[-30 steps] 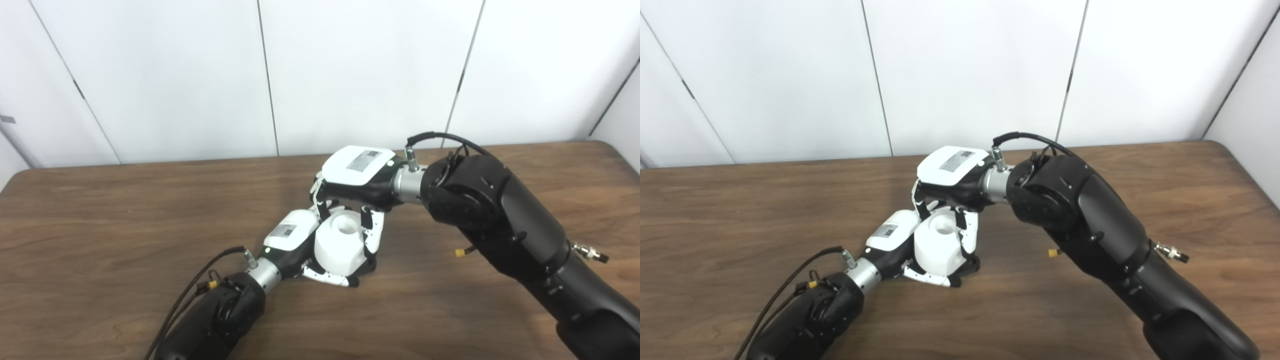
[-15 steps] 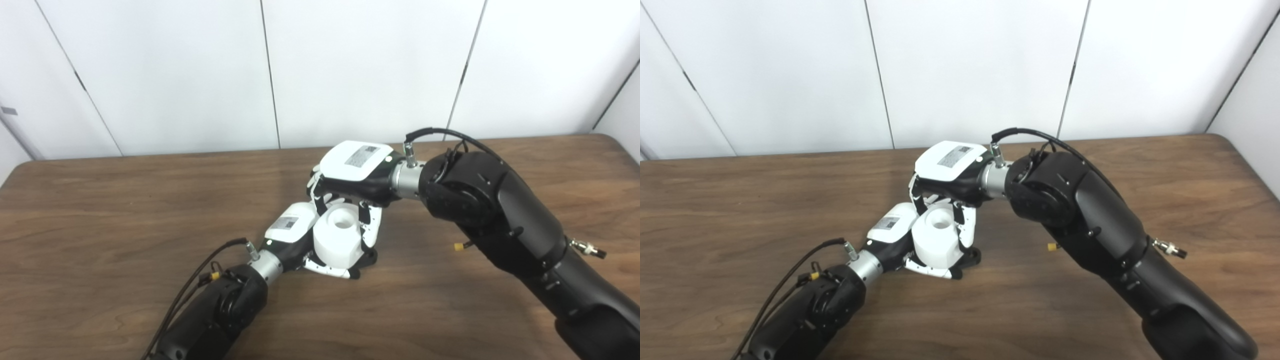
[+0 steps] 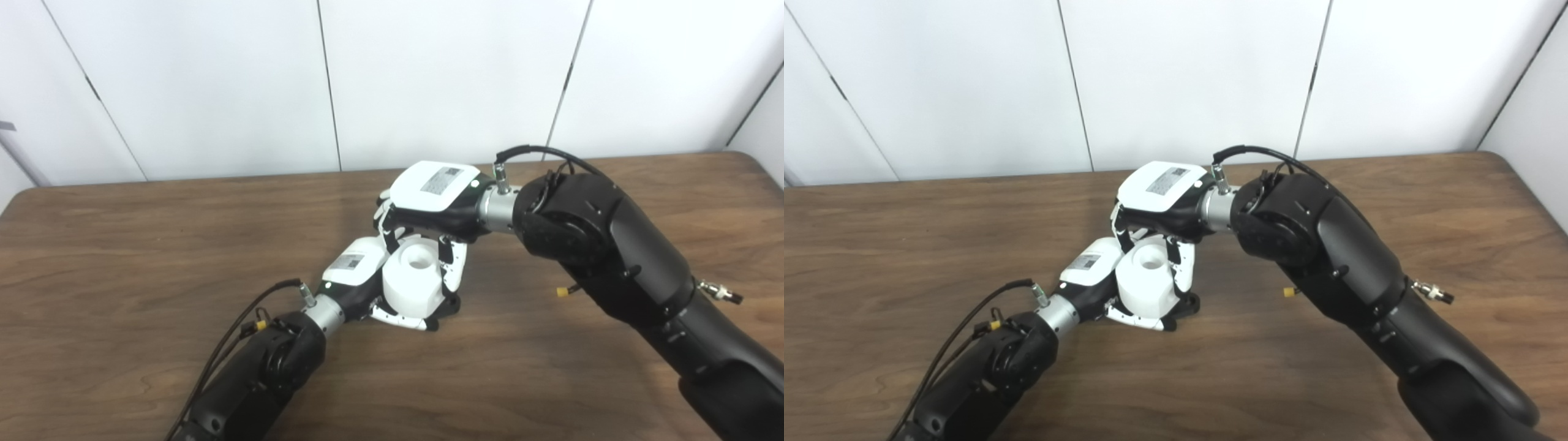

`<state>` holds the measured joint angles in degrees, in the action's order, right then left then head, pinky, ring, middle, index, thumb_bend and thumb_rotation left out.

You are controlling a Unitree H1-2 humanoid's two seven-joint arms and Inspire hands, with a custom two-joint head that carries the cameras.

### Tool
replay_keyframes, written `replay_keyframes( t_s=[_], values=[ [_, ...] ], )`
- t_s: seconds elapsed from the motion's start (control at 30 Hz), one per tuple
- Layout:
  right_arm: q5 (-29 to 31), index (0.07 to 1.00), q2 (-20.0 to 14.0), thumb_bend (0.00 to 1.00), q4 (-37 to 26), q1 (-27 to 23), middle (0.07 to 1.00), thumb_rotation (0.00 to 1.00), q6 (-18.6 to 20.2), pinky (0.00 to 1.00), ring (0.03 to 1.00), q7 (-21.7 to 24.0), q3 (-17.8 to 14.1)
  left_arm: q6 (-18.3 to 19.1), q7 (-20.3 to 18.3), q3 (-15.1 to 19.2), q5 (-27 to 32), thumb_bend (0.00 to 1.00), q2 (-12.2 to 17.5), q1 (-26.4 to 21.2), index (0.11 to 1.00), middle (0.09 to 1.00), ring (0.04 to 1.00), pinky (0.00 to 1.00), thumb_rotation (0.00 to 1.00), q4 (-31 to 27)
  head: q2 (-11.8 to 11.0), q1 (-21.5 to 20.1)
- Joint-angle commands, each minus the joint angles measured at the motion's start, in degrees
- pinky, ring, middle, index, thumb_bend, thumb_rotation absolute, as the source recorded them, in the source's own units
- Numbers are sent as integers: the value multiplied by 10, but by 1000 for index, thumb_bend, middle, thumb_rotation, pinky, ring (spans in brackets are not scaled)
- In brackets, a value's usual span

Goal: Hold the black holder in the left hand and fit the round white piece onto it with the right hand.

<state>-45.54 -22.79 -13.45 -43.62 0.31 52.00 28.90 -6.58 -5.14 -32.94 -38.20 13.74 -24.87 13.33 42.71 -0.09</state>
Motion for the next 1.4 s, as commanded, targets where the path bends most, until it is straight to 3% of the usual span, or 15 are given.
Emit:
replay_keyframes(
  t_s=[0.0, 1.13, 1.2, 1.3, 1.37],
  values=[
    [-16, 479, -14, 526, 7, -10, 830, 140, 5, 967, 917, 20, 5, -5, -50, -19, -3, 525, 5, 20, 480, 926, 1000, 1000, 69, -3, 1, -1],
    [-5, 480, -36, 526, -1, -12, 825, 142, -8, 942, 908, 29, -2, -10, -55, -16, -6, 525, -2, 14, 479, 927, 996, 984, 70, -1, 7, -7],
    [-3, 725, -34, 828, -4, -9, 872, 234, -1, 922, 912, 33, -3, -10, -53, -15, -5, 525, -3, 15, 479, 929, 999, 986, 70, 0, 7, -6],
    [2, 935, -31, 970, -7, -1, 938, 274, -2, 892, 921, 17, -14, -10, -54, -14, -6, 525, -4, 14, 479, 932, 1000, 993, 70, 1, 7, -3],
    [-1, 981, -30, 994, -8, 0, 960, 285, -8, 885, 928, 10, -16, -11, -54, -15, -8, 525, -4, 13, 479, 932, 1000, 992, 71, 3, 7, -3]
  ],
)
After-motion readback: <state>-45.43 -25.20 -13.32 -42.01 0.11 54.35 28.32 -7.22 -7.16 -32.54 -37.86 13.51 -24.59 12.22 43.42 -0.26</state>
